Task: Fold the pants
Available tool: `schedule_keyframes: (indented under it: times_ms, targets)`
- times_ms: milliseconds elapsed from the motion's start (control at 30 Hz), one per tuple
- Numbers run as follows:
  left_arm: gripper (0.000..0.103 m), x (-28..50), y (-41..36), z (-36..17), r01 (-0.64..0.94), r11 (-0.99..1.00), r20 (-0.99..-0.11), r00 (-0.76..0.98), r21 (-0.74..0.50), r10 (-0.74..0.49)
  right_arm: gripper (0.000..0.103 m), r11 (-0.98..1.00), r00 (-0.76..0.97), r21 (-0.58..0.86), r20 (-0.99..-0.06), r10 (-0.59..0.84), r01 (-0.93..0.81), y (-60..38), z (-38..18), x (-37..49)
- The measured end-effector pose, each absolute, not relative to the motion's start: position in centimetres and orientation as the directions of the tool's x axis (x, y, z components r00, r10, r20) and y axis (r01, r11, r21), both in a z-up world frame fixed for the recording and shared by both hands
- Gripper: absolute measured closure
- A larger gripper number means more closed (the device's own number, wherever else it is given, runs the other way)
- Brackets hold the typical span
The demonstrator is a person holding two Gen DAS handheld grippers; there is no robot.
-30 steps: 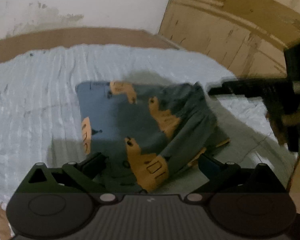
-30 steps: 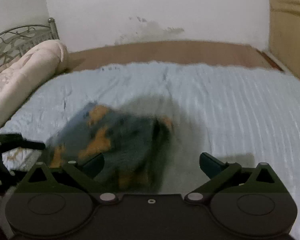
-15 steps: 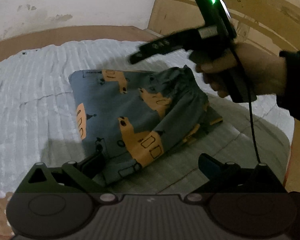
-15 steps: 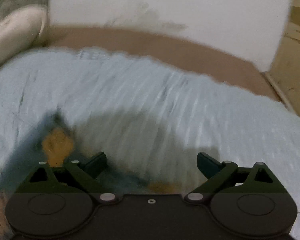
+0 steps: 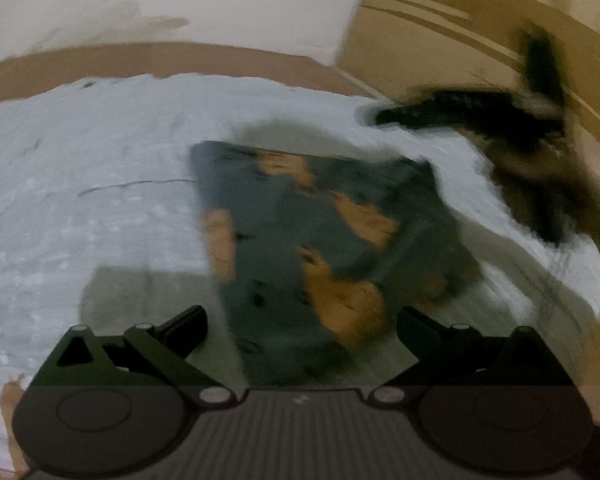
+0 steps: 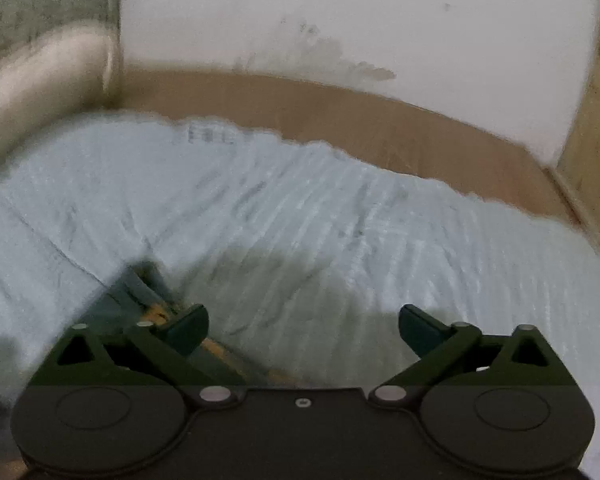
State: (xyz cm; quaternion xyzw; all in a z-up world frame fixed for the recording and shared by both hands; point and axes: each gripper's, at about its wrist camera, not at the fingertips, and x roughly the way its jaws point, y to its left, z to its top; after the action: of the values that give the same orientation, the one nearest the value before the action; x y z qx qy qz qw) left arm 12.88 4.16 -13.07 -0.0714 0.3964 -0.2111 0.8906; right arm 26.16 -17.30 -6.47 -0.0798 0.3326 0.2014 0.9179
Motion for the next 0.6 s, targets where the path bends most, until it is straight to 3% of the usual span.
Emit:
schedule_keyframes:
  times_ms: [100,333,600]
  targets:
    - [0.001,14.2,4.7,-13.7,0.253,0.919,-0.688,0.609,-0.302,-0.394,0.001,0.89,0.645,0.209,-0.624,0.441,-0.406,-23.0,-6.1,23.7]
    - [0.001,17.2,4.4,-13.9,0.221,0.919,-0.708,0.587,-0.326,-0.393,0.001,0.827,0.566,0.504,-0.618,0.546,-0.247,-29.7,-10.3,19.1]
    - [0.001,18.9,4.7,-14.4,0.219,0.897,-0.684,0.586,-0.384,-0.435,0.001,0.725,0.558,0.664,-0.538,0.632,-0.183,-31.6,-12.1,18.3]
